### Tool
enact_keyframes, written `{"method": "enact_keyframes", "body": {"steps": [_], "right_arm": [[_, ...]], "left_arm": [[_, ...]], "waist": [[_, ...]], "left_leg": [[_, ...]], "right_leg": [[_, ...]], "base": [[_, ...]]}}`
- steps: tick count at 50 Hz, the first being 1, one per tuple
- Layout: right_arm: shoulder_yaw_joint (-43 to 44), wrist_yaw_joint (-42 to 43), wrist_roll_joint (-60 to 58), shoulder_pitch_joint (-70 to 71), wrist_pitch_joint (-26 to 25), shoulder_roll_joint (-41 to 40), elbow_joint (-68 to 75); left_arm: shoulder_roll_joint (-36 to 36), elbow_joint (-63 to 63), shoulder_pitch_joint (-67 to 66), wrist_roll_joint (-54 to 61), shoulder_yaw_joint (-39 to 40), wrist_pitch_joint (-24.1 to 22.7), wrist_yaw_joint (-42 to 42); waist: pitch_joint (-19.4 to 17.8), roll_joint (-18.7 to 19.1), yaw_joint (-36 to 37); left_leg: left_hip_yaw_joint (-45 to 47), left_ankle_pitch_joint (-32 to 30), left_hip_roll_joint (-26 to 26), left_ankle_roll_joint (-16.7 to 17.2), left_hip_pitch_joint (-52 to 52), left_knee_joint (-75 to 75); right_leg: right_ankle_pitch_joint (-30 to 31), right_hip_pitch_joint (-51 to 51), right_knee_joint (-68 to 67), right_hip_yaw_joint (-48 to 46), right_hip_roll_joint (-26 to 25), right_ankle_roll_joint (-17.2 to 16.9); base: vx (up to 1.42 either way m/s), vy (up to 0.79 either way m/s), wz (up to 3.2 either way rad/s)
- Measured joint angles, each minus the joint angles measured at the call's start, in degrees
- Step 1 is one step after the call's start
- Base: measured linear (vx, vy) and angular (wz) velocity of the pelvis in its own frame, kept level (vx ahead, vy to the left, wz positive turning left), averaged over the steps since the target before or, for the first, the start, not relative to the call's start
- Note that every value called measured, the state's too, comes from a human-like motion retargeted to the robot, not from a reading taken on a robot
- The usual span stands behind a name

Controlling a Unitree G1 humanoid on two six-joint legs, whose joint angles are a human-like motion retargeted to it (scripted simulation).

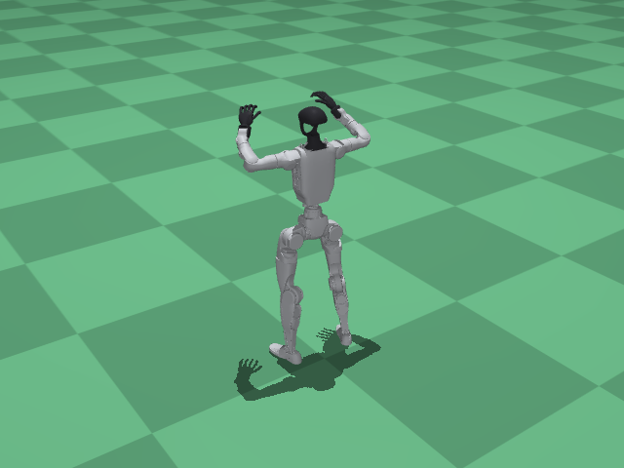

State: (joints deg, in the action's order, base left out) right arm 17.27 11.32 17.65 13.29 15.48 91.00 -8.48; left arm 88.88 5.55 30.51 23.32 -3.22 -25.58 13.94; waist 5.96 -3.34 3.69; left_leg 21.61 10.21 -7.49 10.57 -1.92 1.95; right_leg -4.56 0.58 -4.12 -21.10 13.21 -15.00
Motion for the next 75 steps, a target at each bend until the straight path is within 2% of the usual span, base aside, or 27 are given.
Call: {"method": "enact_keyframes", "body": {"steps": [6, 7, 8, 10, 17, 23, 25, 27, 30, 31, 34, 38, 42, 47, 49, 62, 65, 75], "right_arm": [[-1.82, 4.71, -4.95, 13.65, -0.55, 10.09, 8.67], [-2.77, 5.11, -5.53, 16.01, -0.76, 11.26, 10.49], [-4.51, 5.35, -6.08, 18.74, -0.94, 12.19, 12.71], [-6.20, 5.53, -6.86, 22.44, -1.40, 13.16, 16.44], [-5.28, 3.98, -8.15, 27.30, -2.81, 15.68, 26.21], [0.15, 0.44, -8.36, 25.74, -3.15, 19.34, 35.65], [3.73, -1.06, -7.99, 23.61, -3.19, 21.05, 39.55], [11.66, -2.89, -7.19, 17.59, -3.12, 24.08, 45.05], [42.03, -5.50, -6.17, -9.94, -3.49, 35.76, 59.08], [46.59, -5.57, -6.40, -13.92, -3.74, 37.11, 62.22], [54.92, -5.45, -6.36, -20.38, -4.70, 38.00, 69.59], [59.41, -5.85, -2.44, -21.66, -6.30, 38.00, 78.45], [60.82, -6.73, 6.30, -19.78, -7.56, 38.00, 85.21], [59.95, -5.82, 10.73, -17.08, -9.02, 38.00, 88.38], [58.84, -4.18, 8.72, -16.16, -9.04, 38.00, 89.96], [51.77, -2.13, 14.63, -6.02, -7.67, 38.00, 91.62], [49.83, -1.97, 19.81, -3.57, -7.20, 38.00, 90.87], [44.37, -1.88, 21.73, 2.80, -7.01, 38.00, 91.23]], "left_arm": [[3.80, -6.24, 22.19, -4.80, -10.99, 0.84, 2.84], [3.19, -8.17, 29.07, -5.68, -16.11, 1.22, 3.04], [1.63, -11.11, 40.24, -6.62, -25.64, 1.66, 3.15], [-0.94, -16.15, 56.51, -7.95, -38.94, 2.53, 3.18], [-6.24, -29.35, 82.73, -11.12, -57.06, 5.21, 1.93], [-10.47, -43.68, 101.57, -14.05, -70.22, 7.29, -1.54], [-12.17, -49.62, 107.35, -15.38, -73.97, 7.96, -2.87], [-14.15, -57.07, 113.19, -16.83, -76.99, 8.39, -4.13], [-13.20, -68.94, 116.47, -19.25, -77.00, 8.97, -4.90], [-13.29, -72.19, 116.76, -19.78, -77.00, 9.64, -4.49], [-15.73, -81.74, 118.80, -19.40, -77.00, 11.66, -3.23], [-19.79, -91.42, 123.54, -13.02, -77.00, 12.89, -1.98], [-21.44, -94.77, 126.63, -5.02, -77.00, 12.28, -0.66], [-20.36, -94.75, 128.33, -1.04, -77.00, 12.40, 0.02], [-19.61, -94.51, 129.68, -1.05, -77.00, 12.66, -0.09], [-15.89, -94.97, 130.64, 1.37, -77.00, 11.59, 1.38], [-15.06, -95.02, 129.81, 3.35, -77.00, 10.99, 1.70], [-13.49, -95.05, 129.98, 4.13, -77.00, 10.71, 2.33]], "waist": [[3.14, 0.68, 1.97], [3.69, 0.53, 2.64], [4.40, 0.05, 3.61], [5.78, -1.15, 4.81], [9.03, -4.25, 6.29], [10.15, -6.03, 6.65], [10.14, -6.37, 6.76], [9.62, -6.32, 7.03], [9.48, -2.77, 7.09], [10.00, -2.32, 6.76], [11.14, -2.54, 6.09], [11.38, -3.85, 5.64], [10.89, -4.84, 5.54], [10.12, -4.95, 5.61], [9.79, -4.98, 5.43], [9.51, -4.09, 6.78], [9.84, -3.94, 7.27], [11.77, -4.52, 8.46]], "left_leg": [[0.94, 0.74, -0.49, 0.31, -1.11, -0.28], [1.13, 0.90, -0.46, 0.30, -1.36, -0.28], [1.36, 1.08, -0.40, 0.27, -1.66, -0.27], [1.75, 1.40, -0.22, 0.20, -2.06, -0.24], [2.81, 2.29, 0.42, 0.12, -3.13, -0.17], [3.42, 2.49, 0.52, 0.42, -3.50, -0.17], [3.55, 2.47, 0.52, 0.55, -3.53, -0.16], [3.66, 2.42, 0.53, 0.69, -3.57, -0.18], [3.84, 2.30, 0.44, 0.91, -3.74, -0.27], [3.88, 2.22, 0.40, 0.98, -3.70, -0.31], [3.99, 1.98, 0.37, 1.15, -3.51, -0.45], [4.20, 1.65, 0.35, 1.34, -3.20, -0.59], [4.44, 1.46, 0.26, 1.55, -2.99, -0.63], [4.62, 1.42, 0.18, 1.61, -2.72, -0.65], [4.64, 1.49, 0.17, 1.54, -2.52, -0.67], [4.92, 1.18, -0.47, 1.88, -1.96, -1.06], [5.07, 1.23, -0.41, 1.84, -2.21, -1.10], [6.13, 1.65, -0.21, 1.53, -3.55, -0.88]], "right_leg": [[-0.63, -0.37, -0.02, 0.72, -0.58, 0.00], [-0.76, -0.51, -0.04, 0.87, -0.55, 0.00], [-0.90, -0.67, -0.07, 1.05, -0.48, 0.00], [-1.16, -0.87, -0.11, 1.34, -0.28, 0.00], [-1.93, -1.42, -0.25, 1.98, 0.45, 0.01], [-2.17, -1.59, -0.19, 2.19, 0.56, 0.15], [-2.19, -1.62, -0.14, 2.19, 0.57, 0.17], [-2.19, -1.64, -0.14, 2.18, 0.59, 0.19], [-2.13, -1.75, -0.10, 2.16, 0.50, 0.20], [-2.06, -1.72, -0.04, 2.13, 0.45, 0.22], [-1.82, -1.55, 0.15, 2.05, 0.39, 0.30], [-1.47, -1.19, 0.35, 2.10, 0.33, 0.49], [-1.31, -0.88, 0.49, 2.34, 0.20, 0.73], [-1.25, -0.48, 0.54, 2.60, 0.09, 0.58], [-1.23, -0.24, 0.56, 2.63, 0.07, 0.25], [-0.86, 0.74, 0.71, 2.90, -0.73, 0.00], [-0.97, 0.60, 0.69, 3.06, -0.67, 0.00], [-1.78, -0.15, 0.34, 3.85, -0.43, 0.26]], "base": [[0.10, 0.00, -0.12], [0.11, 0.02, -0.14], [0.11, 0.03, -0.15], [0.12, 0.03, -0.13], [0.11, 0.03, -0.09], [0.08, 0.02, -0.05], [0.06, 0.01, -0.02], [0.03, 0.01, -0.01], [0.00, 0.00, 0.00], [0.00, 0.00, 0.00], [0.00, 0.00, 0.00], [0.00, 0.00, 0.00], [0.00, 0.00, 0.00], [0.00, 0.00, 0.00], [0.00, 0.00, 0.00], [0.00, 0.00, 0.00], [0.00, 0.00, 0.00], [0.05, 0.00, -0.07]]}}
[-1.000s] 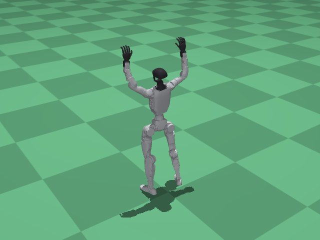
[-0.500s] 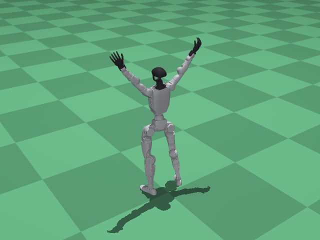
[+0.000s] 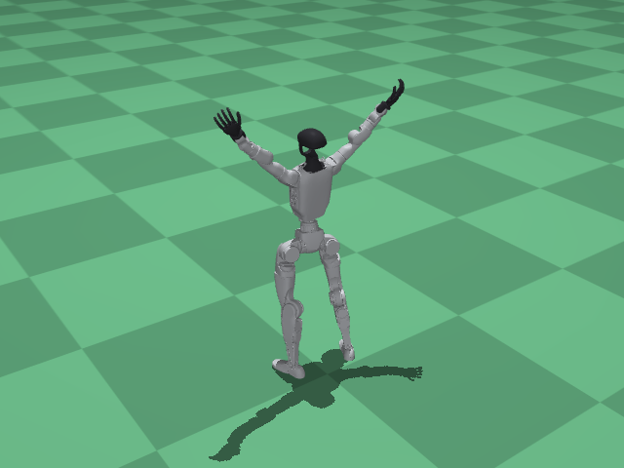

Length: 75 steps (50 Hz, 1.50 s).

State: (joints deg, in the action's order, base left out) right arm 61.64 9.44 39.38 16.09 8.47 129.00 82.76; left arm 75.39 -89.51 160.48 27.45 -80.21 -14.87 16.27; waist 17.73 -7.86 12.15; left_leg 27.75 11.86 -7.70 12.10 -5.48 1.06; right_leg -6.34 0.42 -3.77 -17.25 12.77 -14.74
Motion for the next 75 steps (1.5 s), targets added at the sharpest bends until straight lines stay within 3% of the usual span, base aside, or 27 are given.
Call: {"method": "enact_keyframes", "body": {"steps": [25, 37, 50, 75], "right_arm": [[-11.24, 4.90, 3.90, 14.26, 2.79, 0.00, 0.01], [-11.41, 2.02, -0.84, 12.71, 0.36, 0.00, -0.89], [-4.97, -0.49, -2.84, 5.67, -0.20, 0.00, -0.66], [-6.15, 1.12, -0.66, 5.55, -0.65, 0.00, 2.88]], "left_arm": [[2.64, -0.12, 1.23, 3.59, 0.00, -4.04, 7.88], [3.69, 1.12, -0.87, 0.41, 0.00, -0.81, 4.24], [2.60, 2.10, -1.16, -3.08, 0.00, 0.65, 0.20], [6.33, -0.01, -3.15, 0.23, 0.00, 0.58, 3.16]], "waist": [[3.12, -1.38, 1.39], [0.92, -0.32, 1.77], [-1.72, 1.28, 0.44], [-4.64, 2.31, 0.17]], "left_leg": [[1.77, -0.79, 0.15, -0.23, -2.14, -0.31], [1.93, -1.01, 0.37, -0.47, -2.04, -0.30], [1.26, -0.81, 0.35, -0.35, -1.03, -0.49], [0.57, -1.22, 0.32, -0.21, 1.26, -0.80]], "right_leg": [[-0.16, -1.70, 0.00, -0.14, 0.06, 0.60], [0.24, -1.56, 0.03, -0.27, 0.28, 0.67], [0.56, -0.86, 0.07, -0.59, 0.22, 0.45], [1.78, 1.52, 0.44, -0.07, 0.01, -0.07]], "base": [[0.03, 0.00, -0.03], [0.00, 0.00, 0.00], [-0.04, 0.00, 0.04], [-0.04, 0.00, 0.00]]}}
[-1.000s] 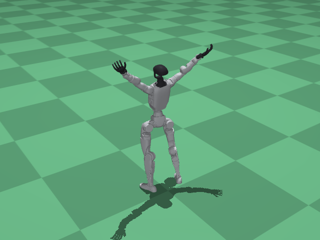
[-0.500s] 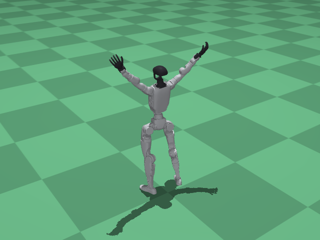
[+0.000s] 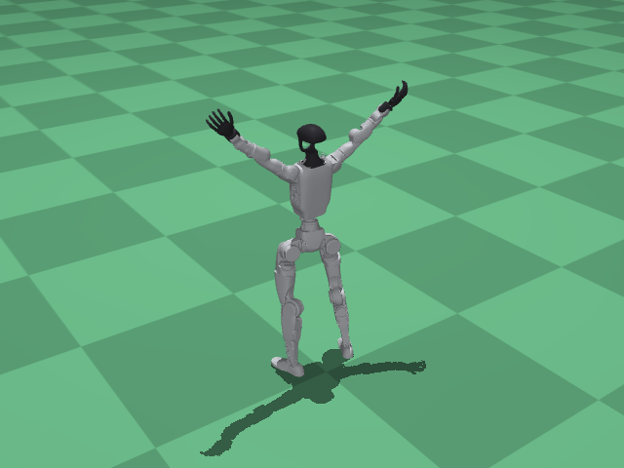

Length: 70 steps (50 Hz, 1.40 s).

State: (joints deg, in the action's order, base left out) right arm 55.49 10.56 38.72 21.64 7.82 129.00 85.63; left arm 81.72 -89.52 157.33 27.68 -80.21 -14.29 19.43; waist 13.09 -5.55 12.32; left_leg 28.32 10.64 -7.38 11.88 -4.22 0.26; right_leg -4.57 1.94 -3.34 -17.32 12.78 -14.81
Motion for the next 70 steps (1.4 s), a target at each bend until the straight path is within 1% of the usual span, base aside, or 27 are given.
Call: {"method": "enact_keyframes", "body": {"steps": [15, 22, 27, 35, 42, 47, 53, 57, 60, 63, 66, 68, 70], "right_arm": [[-2.54, 1.61, 1.03, 2.59, 0.27, 0.00, 0.57], [-3.45, 1.62, 1.64, 4.00, 0.09, 0.00, 0.61], [-2.37, 1.44, 2.86, 4.24, -0.05, 0.00, 0.21], [0.99, 1.10, 3.55, 0.53, 0.32, 0.00, -1.38], [2.18, -0.22, 1.79, -3.69, 0.02, 0.00, -0.99], [0.29, 1.11, 2.97, -1.95, 0.33, 0.00, 0.68], [-3.87, 3.92, 5.53, 3.92, 1.36, 0.00, 1.99], [-5.26, 4.19, 5.73, 6.56, 0.97, 0.00, 2.50], [-4.42, 3.19, 5.28, 6.56, 0.04, -0.05, 2.06], [-2.73, 2.80, 5.02, 4.00, 0.64, -5.63, -3.34], [-2.21, 4.85, 5.58, -1.13, 2.66, -16.95, -16.71], [-4.67, 6.60, 5.33, -4.43, 3.68, -26.11, -28.65], [-10.65, 9.11, -0.04, -4.45, 4.09, -35.24, -39.40]], "left_arm": [[2.04, 0.02, -1.13, 1.62, 0.00, -0.28, 2.29], [2.94, -0.29, -1.99, -0.25, 0.00, 0.88, 2.44], [2.68, 0.22, -1.28, 0.11, 0.00, 1.09, 2.21], [1.57, 2.07, -0.53, 4.48, 0.00, -0.64, 0.82], [1.87, 1.47, -2.39, 2.43, 0.00, -0.59, -1.33], [3.31, 0.23, -3.21, 3.30, 0.00, -1.12, -0.56], [5.92, -0.67, -3.00, 5.68, 0.00, -2.04, 3.30], [6.61, -1.01, -0.93, 6.86, 0.00, -1.66, 4.89], [6.39, -0.60, 1.91, 8.46, 0.00, -0.78, 4.02], [5.39, 2.38, 3.90, 11.26, 0.00, -0.42, 2.13], [4.90, 9.99, 2.84, 15.79, 0.00, -0.97, 0.51], [5.29, 17.82, -0.92, 18.29, 0.69, -1.68, -0.21], [5.16, 27.68, -8.33, 20.62, 5.20, -3.33, 0.03]], "waist": [[-0.93, -0.09, 0.11], [-1.15, -0.10, 0.68], [-1.63, -0.25, 0.81], [-3.27, 0.02, 0.37], [-3.90, 1.06, -0.21], [-3.60, 1.56, -0.48], [-3.54, 1.76, -0.28], [-4.63, 1.69, -0.06], [-6.49, 1.82, -0.15], [-9.11, 1.26, -1.51], [-12.57, 0.33, -3.88], [-14.90, -0.32, -5.61], [-16.90, -1.26, -7.33]], "left_leg": [[-0.96, -0.31, 0.20, 0.21, 0.87, -0.43], [-1.16, -0.39, 0.42, 0.34, 1.16, -0.79], [-1.32, -0.45, 0.63, 0.43, 1.28, -0.99], [-1.75, -0.65, 1.16, 0.69, 1.33, -1.26], [-2.47, -0.81, 1.65, 1.08, 1.80, -1.49], [-2.90, -1.12, 2.00, 1.69, 2.37, -2.19], [-3.01, -1.71, 2.65, 2.50, 2.74, -3.66], [-2.93, -1.79, 3.28, 2.66, 2.76, -4.20], [-2.97, -1.43, 3.79, 2.43, 2.72, -3.95], [-3.32, -0.62, 4.43, 1.81, 2.37, -3.01], [-4.08, 0.33, 4.59, 1.13, 1.64, -1.61], [-4.73, 0.97, 4.35, 0.74, 1.03, -0.62], [-5.62, 1.44, 3.99, 0.08, 0.39, 0.12]], "right_leg": [[0.47, 0.53, 0.22, -0.40, 0.12, -0.03], [0.69, 0.86, 0.37, -0.36, 0.23, -0.13], [0.87, 0.99, 0.45, -0.37, 0.39, -0.14], [1.22, 0.91, 0.50, -0.62, 0.89, 0.00], [1.84, 0.99, 0.78, -1.11, 1.36, -0.09], [2.48, 1.49, 1.10, -1.52, 1.55, -0.19], [3.41, 2.37, 1.42, -1.64, 1.84, -0.19], [4.12, 2.70, 1.57, -1.49, 2.30, -0.19], [4.44, 2.66, 1.48, -1.27, 2.85, -0.19], [4.27, 2.19, 0.65, -1.06, 3.85, -0.19], [3.81, 1.68, -1.77, -1.25, 4.75, 0.52], [3.73, 1.59, -4.42, -1.60, 5.24, 1.37], [4.08, 1.93, -8.00, -2.09, 5.74, 2.62]], "base": [[0.00, 0.00, 0.00], [0.00, 0.00, 0.00], [0.00, 0.00, 0.00], [0.00, 0.00, 0.00], [-0.01, 0.01, 0.01], [-0.04, 0.05, 0.07], [-0.03, 0.07, 0.01], [-0.02, 0.08, -0.04], [-0.03, 0.10, -0.02], [-0.03, 0.12, 0.06], [-0.05, 0.11, 0.16], [-0.06, 0.10, 0.24], [-0.07, 0.09, 0.31]]}}
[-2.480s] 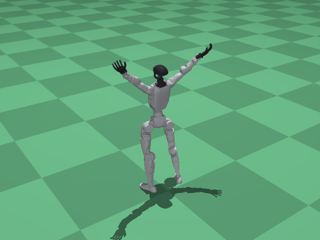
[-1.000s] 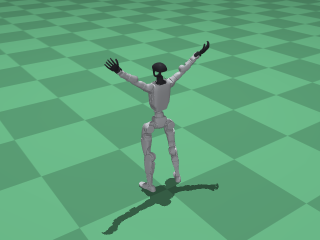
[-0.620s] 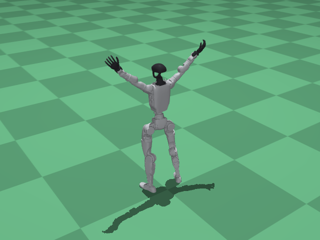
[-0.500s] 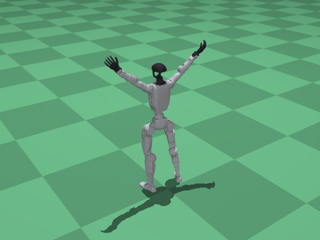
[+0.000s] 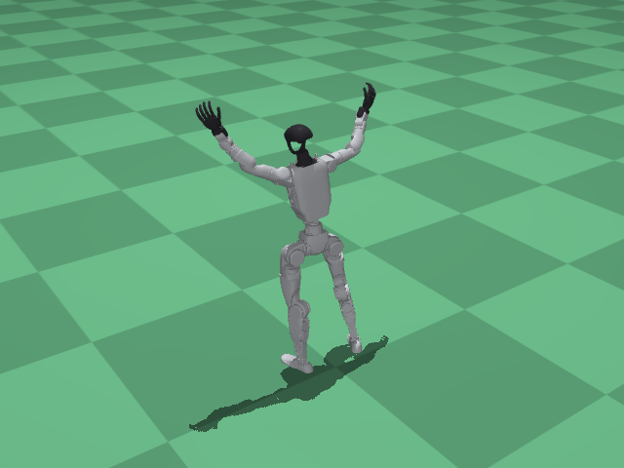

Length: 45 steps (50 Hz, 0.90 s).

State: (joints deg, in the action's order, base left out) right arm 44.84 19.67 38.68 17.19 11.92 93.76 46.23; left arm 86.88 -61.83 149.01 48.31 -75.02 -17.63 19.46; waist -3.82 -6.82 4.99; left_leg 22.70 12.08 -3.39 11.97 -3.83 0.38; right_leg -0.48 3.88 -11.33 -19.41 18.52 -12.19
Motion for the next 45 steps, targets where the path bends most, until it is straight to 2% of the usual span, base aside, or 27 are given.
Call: {"method": "enact_keyframes", "body": {"steps": [4, 8, 10, 13, 16, 19, 25, 30, 36, 41, 45], "right_arm": [[-18.64, 0.08, -5.64, 0.37, 1.56, -16.10, -21.77], [-28.07, -4.95, -10.83, -9.92, -0.44, -26.20, -39.20], [-33.69, -8.56, -12.98, -14.02, -1.98, -29.70, -45.26], [-44.66, -14.39, -17.49, -16.11, -4.79, -34.58, -49.32], [-55.30, -18.56, -23.43, -16.00, -6.89, -40.18, -48.24], [-63.50, -19.34, -29.87, -15.92, -7.86, -46.73, -43.56], [-69.90, -14.72, -37.88, -20.55, -8.81, -57.94, -31.07], [-68.49, -11.12, -36.61, -25.11, -10.55, -64.59, -17.29], [-61.73, -5.36, -22.54, -25.85, -13.85, -70.92, 4.12], [-56.80, -0.85, -10.36, -24.21, -15.50, -71.97, 17.33], [-56.49, 0.64, -7.36, -24.25, -15.05, -70.97, 19.01]], "left_arm": [[0.19, 22.02, -24.25, -0.79, 14.20, -4.97, 2.10], [-5.90, 43.77, -54.05, -8.27, 35.40, -7.14, 4.67], [-10.55, 52.90, -63.39, -11.93, 41.24, -7.37, 4.81], [-17.80, 64.41, -71.18, -16.21, 44.14, -7.03, 4.16], [-24.40, 72.98, -74.78, -18.79, 43.16, -6.87, 3.05], [-29.21, 79.51, -76.22, -20.91, 40.50, -6.76, 2.53], [-34.32, 87.57, -74.10, -24.12, 34.63, -7.12, 3.20], [-37.30, 90.39, -69.28, -24.48, 31.01, -7.67, 4.40], [-41.81, 92.78, -63.15, -20.27, 26.84, -7.62, 5.91], [-44.99, 96.72, -59.12, -15.65, 23.45, -7.69, 7.20], [-45.82, 99.79, -57.21, -14.04, 21.57, -8.67, 7.78]], "waist": [[-2.22, -0.66, -4.17], [-4.02, -0.11, -4.86], [-4.86, 0.43, -4.77], [-5.60, 0.53, -4.91], [-5.79, -0.10, -5.19], [-5.39, -0.76, -5.72], [-3.56, 0.01, -7.21], [-1.98, 2.54, -8.69], [-0.85, 4.82, -9.70], [-0.45, 4.56, -10.07], [0.20, 4.48, -9.86]], "left_leg": [[-1.93, 0.30, -1.18, -1.06, -0.89, 0.77], [-3.67, 0.36, -2.15, -1.92, -0.94, 1.00], [-4.27, 0.42, -2.53, -2.09, -0.78, 1.04], [-4.79, 0.60, -2.50, -2.04, -0.44, 0.95], [-4.86, 0.88, -1.83, -1.97, -0.23, 0.67], [-4.64, 1.09, -1.20, -2.03, -0.15, 0.25], [-3.92, 1.66, -1.61, -2.22, -0.13, 0.24], [-3.60, 2.86, -3.47, -2.60, -0.10, 2.26], [-2.34, 2.65, -5.40, -5.45, 1.12, 8.90], [-0.94, 1.39, -4.77, -9.47, 3.86, 18.47], [-0.34, 1.68, -4.35, -10.00, 6.40, 23.04]], "right_leg": [[1.45, 2.48, -8.56, 0.31, 0.29, 2.03], [1.31, 5.58, -12.67, 2.43, -1.08, 2.15], [0.43, 6.38, -11.06, 3.09, -2.37, 1.76], [-0.54, 6.44, -4.52, 2.49, -4.03, 0.92], [0.28, 5.89, 2.90, 1.08, -5.10, -0.35], [2.48, 5.27, 8.29, 0.17, -5.86, -1.42], [5.43, 4.42, 11.60, -0.30, -6.89, -1.98], [4.09, 4.29, 10.35, -0.69, -8.22, -2.81], [1.29, 3.62, 8.08, 0.43, -9.06, -2.81], [-0.54, 1.98, 6.67, 1.91, -6.94, -2.60], [-1.35, 1.07, 6.44, 3.11, -6.48, -2.03]], "base": [[-0.06, 0.06, 0.38], [-0.05, 0.01, 0.38], [-0.03, -0.04, 0.30], [-0.01, -0.07, 0.22], [0.02, -0.11, 0.11], [0.06, -0.14, 0.01], [0.12, -0.17, -0.10], [0.16, -0.20, -0.14], [0.17, -0.20, -0.13], [0.16, -0.12, -0.09], [0.12, -0.10, -0.25]]}}
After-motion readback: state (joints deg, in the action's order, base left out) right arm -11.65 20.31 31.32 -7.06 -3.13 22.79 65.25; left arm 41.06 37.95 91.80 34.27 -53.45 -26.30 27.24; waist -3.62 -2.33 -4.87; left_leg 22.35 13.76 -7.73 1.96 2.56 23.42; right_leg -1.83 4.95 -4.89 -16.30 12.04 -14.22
